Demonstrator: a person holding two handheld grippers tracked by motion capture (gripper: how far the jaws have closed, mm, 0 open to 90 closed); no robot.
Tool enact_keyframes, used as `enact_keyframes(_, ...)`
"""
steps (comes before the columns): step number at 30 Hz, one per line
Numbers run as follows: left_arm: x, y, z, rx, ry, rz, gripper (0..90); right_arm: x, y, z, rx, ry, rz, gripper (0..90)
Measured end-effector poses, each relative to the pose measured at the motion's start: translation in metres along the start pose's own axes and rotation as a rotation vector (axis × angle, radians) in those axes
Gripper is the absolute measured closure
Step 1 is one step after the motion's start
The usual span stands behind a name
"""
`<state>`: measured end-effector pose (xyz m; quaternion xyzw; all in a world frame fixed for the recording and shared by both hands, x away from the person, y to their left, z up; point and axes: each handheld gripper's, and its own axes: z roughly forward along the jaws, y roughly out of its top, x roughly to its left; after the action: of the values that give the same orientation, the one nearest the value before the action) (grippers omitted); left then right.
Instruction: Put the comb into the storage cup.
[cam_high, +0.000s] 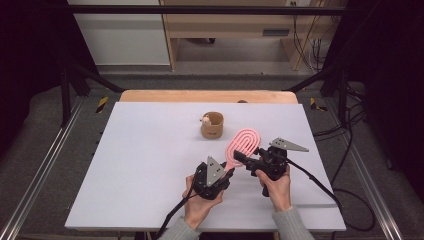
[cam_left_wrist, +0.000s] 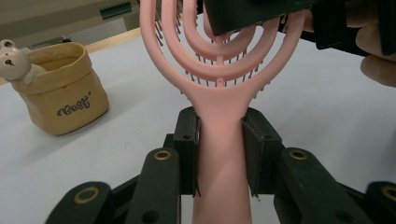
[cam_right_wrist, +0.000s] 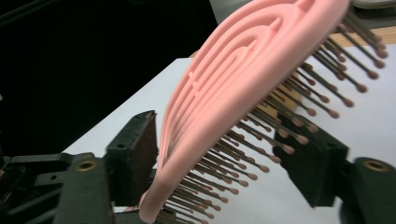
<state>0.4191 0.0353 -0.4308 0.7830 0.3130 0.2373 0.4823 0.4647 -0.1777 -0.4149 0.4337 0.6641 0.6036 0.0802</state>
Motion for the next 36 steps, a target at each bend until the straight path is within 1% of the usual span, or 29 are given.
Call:
enact_keyframes(1,0.0,0.0,0.0,0.0,0.0,0.0,69.4,0.0,0.0,0.0,0.0,0.0,0.0,34.1)
enact_keyframes(5,-0.0004,-0.0009,0.0009,0.001,0.0,0.001,69.4,0.0002,0.0011,-0.001,0.003,0.018,0.016,43.9)
enact_keyframes(7,-0.0006,-0.0009,0.001,0.001,0.0,0.001,69.4,0.0001,0.0011,-0.0009,0.004,0.02,0.02,44.4)
enact_keyframes(8,-0.0009,-0.0009,0.0011,0.0,0.002,0.002,69.4,-0.0001,0.0012,-0.0008,0.006,0.028,0.028,46.2)
enact_keyframes(13,-0.0013,-0.0009,0.0012,0.0,0.005,0.006,69.4,0.0,0.0014,-0.0009,0.008,0.028,0.035,47.4)
enact_keyframes(14,-0.0015,-0.001,0.0015,0.0,0.007,0.009,69.4,0.0001,0.0014,-0.0009,0.013,0.031,0.041,48.9)
enact_keyframes(19,-0.0026,-0.0012,0.0021,-0.002,0.012,0.015,69.4,0.0002,0.0014,-0.0012,0.017,0.033,0.05,50.9)
enact_keyframes(20,-0.0028,-0.0012,0.0023,-0.002,0.011,0.018,69.4,0.0002,0.0014,-0.0014,0.018,0.031,0.05,53.2)
enact_keyframes(36,-0.0044,-0.0016,0.0043,-0.009,0.018,0.032,69.4,0.0016,0.002,-0.0043,0.014,0.066,0.054,59.3)
